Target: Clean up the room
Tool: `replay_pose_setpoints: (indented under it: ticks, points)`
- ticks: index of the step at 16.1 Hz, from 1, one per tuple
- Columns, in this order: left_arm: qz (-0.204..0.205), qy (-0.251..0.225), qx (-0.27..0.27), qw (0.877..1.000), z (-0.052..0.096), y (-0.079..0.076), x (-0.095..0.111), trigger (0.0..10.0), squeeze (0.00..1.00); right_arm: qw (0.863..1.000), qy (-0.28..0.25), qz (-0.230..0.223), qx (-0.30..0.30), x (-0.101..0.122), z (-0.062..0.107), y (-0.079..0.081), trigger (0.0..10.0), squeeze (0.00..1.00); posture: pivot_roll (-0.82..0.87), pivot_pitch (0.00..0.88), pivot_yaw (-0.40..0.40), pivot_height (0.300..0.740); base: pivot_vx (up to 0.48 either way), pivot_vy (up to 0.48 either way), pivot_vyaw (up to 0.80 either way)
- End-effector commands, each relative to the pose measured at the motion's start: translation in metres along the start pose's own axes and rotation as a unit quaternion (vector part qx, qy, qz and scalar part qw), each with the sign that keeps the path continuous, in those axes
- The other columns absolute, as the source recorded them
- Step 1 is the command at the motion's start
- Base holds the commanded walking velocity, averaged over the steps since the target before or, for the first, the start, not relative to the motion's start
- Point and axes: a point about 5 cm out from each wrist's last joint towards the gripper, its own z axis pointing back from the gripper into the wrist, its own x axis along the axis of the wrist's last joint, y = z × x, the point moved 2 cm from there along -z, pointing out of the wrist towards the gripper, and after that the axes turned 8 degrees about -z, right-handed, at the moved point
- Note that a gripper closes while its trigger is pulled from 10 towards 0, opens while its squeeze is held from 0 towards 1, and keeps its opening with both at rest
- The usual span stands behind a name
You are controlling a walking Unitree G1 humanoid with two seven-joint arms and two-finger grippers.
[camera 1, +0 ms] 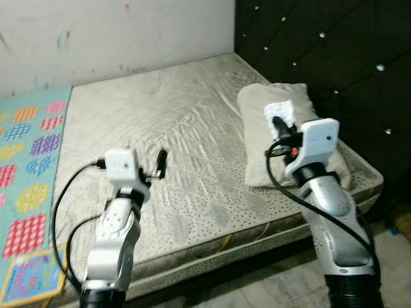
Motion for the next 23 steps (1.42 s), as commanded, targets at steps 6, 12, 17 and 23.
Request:
replay_pose_setpoints:
  ticks: [6, 12, 17, 23]
  points:
    - [-0.009, 0.014, 0.025, 1.000, 0.005, 0.009, -0.008, 10.0, 0.00, 1.000, 0.002, -0.010, 0.024, -0.004, 0.003, 0.013, 10.0, 0.00, -0.23, 0.000, 0.082, 0.740, 0.000, 0.000, 0.79]
    - [-0.040, 0.006, 0.022, 0.999, 0.013, 0.019, -0.005, 10.0, 0.00, 1.000, 0.001, -0.014, 0.019, -0.005, 0.009, 0.004, 10.0, 0.00, -0.23, 0.000, 0.089, 0.740, 0.000, 0.000, 0.33]
    - [-0.049, 0.018, 0.019, 0.998, 0.017, 0.033, -0.015, 10.0, 0.00, 1.000, 0.013, 0.005, 0.018, -0.014, 0.015, -0.003, 10.0, 0.00, -0.23, 0.000, 0.084, 0.740, 0.000, 0.000, 0.00]
    - [-0.089, 0.067, 0.009, 0.994, 0.065, 0.058, -0.038, 10.0, 0.00, 0.995, 0.077, 0.062, 0.011, -0.031, 0.064, -0.037, 10.0, 0.00, -0.24, 0.000, 0.068, 0.740, 0.000, 0.000, 0.00]
